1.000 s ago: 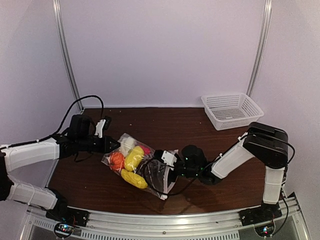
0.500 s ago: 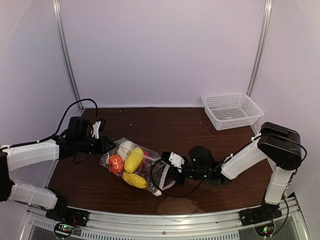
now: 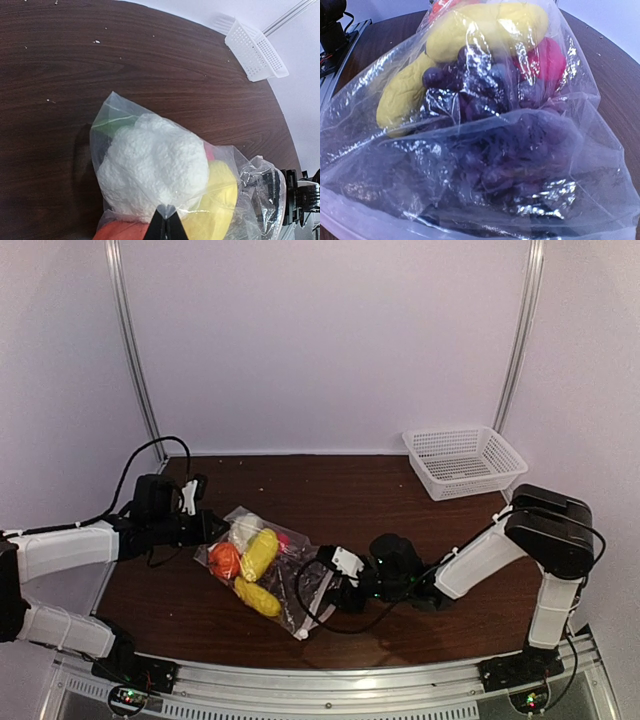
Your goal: Open the zip-top bag and remove the fake food
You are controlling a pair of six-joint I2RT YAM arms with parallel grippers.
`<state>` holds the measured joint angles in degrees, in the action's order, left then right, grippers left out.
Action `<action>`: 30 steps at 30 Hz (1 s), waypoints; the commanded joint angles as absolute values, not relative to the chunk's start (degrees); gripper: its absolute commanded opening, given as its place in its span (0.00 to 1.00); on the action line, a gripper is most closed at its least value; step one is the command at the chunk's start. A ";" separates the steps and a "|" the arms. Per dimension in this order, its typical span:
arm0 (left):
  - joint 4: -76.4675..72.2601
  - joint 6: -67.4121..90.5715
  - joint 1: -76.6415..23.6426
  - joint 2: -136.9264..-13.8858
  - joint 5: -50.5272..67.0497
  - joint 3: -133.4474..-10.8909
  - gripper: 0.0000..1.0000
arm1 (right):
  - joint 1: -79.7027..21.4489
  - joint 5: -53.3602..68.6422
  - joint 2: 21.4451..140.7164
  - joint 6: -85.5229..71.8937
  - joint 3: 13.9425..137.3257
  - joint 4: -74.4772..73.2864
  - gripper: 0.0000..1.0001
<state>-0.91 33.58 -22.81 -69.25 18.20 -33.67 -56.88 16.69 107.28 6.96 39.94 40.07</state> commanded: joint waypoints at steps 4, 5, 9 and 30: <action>-5.00 33.79 -22.50 -68.12 19.51 -33.43 0.00 | -57.05 14.47 112.76 5.33 45.83 43.43 0.69; -5.01 33.73 -22.50 -68.13 19.64 -33.55 0.00 | -57.03 14.70 113.85 5.24 46.74 43.34 0.71; -4.97 33.75 -22.50 -68.13 19.77 -33.83 0.00 | -57.04 15.30 118.59 4.51 50.59 42.87 0.72; -3.28 39.82 -21.68 -68.57 6.95 -34.89 0.00 | -57.08 13.10 103.02 2.38 36.65 42.02 0.00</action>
